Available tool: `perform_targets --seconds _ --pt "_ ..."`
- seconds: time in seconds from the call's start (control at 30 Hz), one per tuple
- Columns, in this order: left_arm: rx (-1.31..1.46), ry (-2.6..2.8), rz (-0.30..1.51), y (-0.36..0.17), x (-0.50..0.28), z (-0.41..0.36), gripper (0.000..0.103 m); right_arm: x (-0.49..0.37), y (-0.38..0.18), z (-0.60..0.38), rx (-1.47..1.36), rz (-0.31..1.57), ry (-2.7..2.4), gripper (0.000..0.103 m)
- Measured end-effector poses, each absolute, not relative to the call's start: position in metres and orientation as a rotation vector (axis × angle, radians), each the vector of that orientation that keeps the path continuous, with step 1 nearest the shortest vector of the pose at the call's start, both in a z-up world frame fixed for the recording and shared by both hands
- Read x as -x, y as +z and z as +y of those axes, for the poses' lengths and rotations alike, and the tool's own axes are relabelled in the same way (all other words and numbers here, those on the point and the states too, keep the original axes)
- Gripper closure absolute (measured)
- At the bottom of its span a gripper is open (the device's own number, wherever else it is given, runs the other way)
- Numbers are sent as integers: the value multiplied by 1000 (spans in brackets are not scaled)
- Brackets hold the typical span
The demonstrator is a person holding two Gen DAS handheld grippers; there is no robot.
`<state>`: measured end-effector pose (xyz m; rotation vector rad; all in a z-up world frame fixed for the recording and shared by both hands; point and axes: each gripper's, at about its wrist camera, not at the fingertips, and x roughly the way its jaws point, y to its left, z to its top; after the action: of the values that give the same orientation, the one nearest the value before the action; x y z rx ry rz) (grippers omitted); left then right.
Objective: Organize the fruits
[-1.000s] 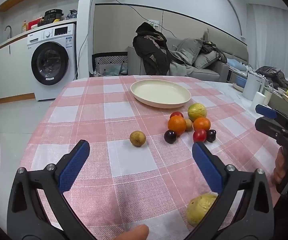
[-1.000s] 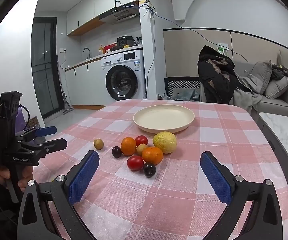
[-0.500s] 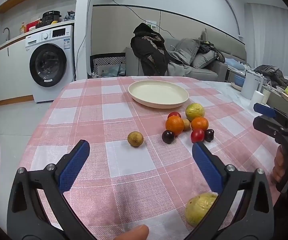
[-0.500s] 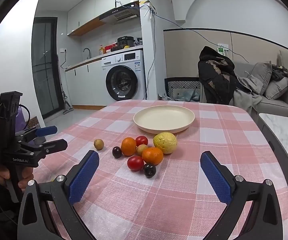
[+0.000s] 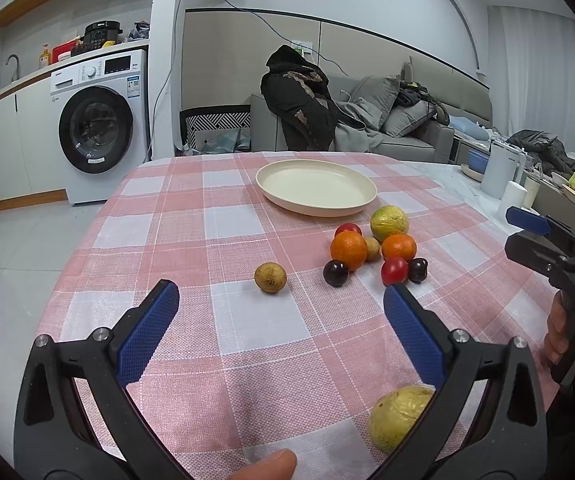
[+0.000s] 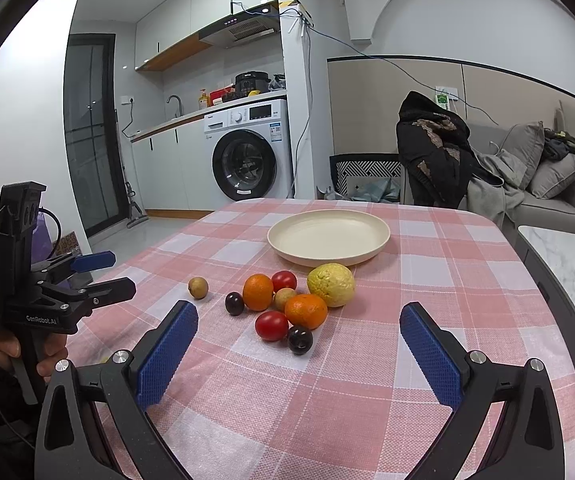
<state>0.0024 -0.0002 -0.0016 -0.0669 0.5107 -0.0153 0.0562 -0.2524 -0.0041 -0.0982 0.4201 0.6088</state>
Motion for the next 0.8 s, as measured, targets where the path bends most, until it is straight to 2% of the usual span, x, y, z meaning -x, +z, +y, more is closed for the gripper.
perform_targets --seconds 0.8 --pt "68 -14 513 -2 -2 -2 1 -55 -5 -252 99 420 611 0"
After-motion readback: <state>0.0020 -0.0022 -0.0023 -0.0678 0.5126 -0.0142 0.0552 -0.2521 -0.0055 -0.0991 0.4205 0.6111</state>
